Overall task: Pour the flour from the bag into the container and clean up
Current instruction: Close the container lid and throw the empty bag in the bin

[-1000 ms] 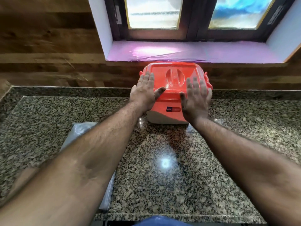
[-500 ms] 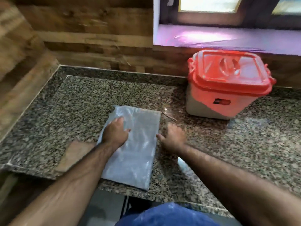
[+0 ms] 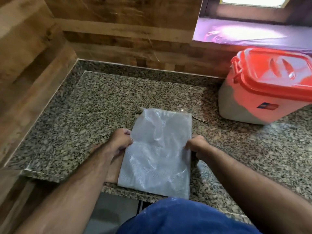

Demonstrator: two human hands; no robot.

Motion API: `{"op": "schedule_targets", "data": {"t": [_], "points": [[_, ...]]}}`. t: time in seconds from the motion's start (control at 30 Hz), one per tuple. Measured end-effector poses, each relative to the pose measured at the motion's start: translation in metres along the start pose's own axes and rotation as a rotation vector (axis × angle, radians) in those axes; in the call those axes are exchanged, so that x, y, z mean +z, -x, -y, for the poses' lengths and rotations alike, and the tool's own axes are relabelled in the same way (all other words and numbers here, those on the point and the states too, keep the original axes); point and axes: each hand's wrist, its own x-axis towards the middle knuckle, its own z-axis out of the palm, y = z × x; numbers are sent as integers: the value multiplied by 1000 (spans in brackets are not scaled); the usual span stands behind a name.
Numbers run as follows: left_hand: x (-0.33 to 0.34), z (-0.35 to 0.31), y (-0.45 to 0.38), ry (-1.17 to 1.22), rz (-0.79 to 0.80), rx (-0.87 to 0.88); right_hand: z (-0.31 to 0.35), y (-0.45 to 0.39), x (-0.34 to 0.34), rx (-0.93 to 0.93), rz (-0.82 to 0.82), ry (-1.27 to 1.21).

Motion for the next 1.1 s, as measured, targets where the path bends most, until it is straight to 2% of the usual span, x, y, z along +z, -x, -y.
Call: {"op": "schedule_targets", "data": {"t": [0.17, 0.3, 0.37, 0.5, 0.6, 0.67, 0.73, 0.83, 0.87, 0.93, 1.0, 1.03, 1.1], "points": [[-8, 5, -8, 147, 145, 17, -5, 8, -20, -46, 45, -92], [-6, 8, -11, 165, 104, 80, -19, 1, -31, -194, 32, -197], [-5, 6, -10, 141, 67, 122, -22, 0, -39, -286, 42, -157], [-5, 5, -16, 68, 18, 160, -25, -7, -50, -528, 17, 126], [-6, 6, -25, 14, 36, 205, -20, -3, -52, -755, -98, 540], [-9, 4, -24, -76, 49, 240, -17, 2, -54, -884, -112, 777], [-10, -3, -20, -197, 44, 290, -13, 8, -53, -885, -72, 941], [0, -27, -9, -363, 7, 455, -13, 9, -51, -929, -87, 1019], [6, -38, -5, -405, 41, 517, -13, 10, -49, -932, -89, 1040], [24, -58, 3, -545, 228, 602, -13, 12, -45, -921, -77, 1066], [51, -75, 9, -817, 387, 631, -12, 17, -43, -881, -74, 1113], [65, -80, 10, -920, 401, 638, -11, 19, -42, -852, -70, 1141], [86, -85, 8, -951, 371, 604, -6, 24, -42, -776, -58, 1189]]}}
